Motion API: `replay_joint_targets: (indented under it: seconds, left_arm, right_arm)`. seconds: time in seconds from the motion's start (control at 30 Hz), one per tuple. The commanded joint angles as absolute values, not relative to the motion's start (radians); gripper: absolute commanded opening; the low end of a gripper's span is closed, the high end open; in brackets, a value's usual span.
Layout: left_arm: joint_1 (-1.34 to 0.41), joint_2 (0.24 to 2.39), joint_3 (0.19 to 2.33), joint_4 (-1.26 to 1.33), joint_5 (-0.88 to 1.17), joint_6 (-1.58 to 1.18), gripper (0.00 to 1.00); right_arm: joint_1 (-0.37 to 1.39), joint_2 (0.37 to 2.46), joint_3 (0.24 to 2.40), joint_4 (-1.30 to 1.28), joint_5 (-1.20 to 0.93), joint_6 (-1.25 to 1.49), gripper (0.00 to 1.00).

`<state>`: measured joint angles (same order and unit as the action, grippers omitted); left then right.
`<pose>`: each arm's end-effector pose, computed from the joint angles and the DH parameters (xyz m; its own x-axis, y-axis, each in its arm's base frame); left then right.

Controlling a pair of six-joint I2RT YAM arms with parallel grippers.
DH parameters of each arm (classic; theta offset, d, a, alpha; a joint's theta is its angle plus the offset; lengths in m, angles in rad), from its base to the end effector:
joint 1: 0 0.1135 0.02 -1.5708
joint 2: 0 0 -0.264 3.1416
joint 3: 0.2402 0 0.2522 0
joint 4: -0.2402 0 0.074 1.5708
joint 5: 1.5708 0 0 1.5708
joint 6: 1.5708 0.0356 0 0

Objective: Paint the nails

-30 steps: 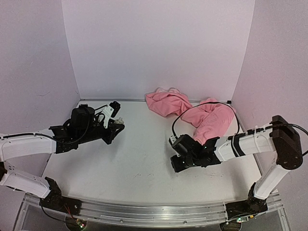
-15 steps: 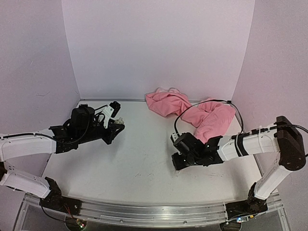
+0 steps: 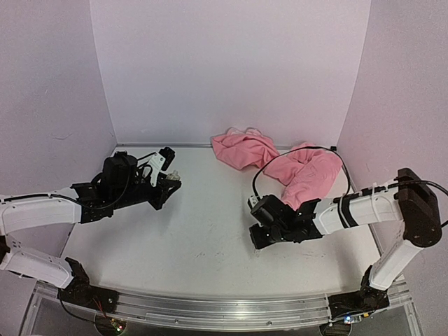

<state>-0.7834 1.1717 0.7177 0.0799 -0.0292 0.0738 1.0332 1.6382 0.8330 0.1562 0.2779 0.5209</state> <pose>0.1891 -0.1869 0.2632 -0.2076 0.3108 -0.9275 0.7034 0.7064 0.0793 0.1810 0.2845 0.1765 -0.6238 -0.1118 -0.7735 -0.4653 0.8483 0.2527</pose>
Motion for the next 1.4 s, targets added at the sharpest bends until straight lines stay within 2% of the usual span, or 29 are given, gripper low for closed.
replay_joint_targets:
  seconds: [0.0, 1.37]
  left_arm:
    - [-0.779, 1.146, 0.741, 0.146, -0.029, 0.075, 0.0]
    - [-0.779, 1.137, 0.737, 0.146, -0.032, 0.077, 0.0]
  right_arm:
    - [1.041, 1.66, 0.865, 0.136, 0.302, 0.513, 0.0]
    - [1.041, 1.674, 0.882, 0.199, 0.295, 0.494, 0.0]
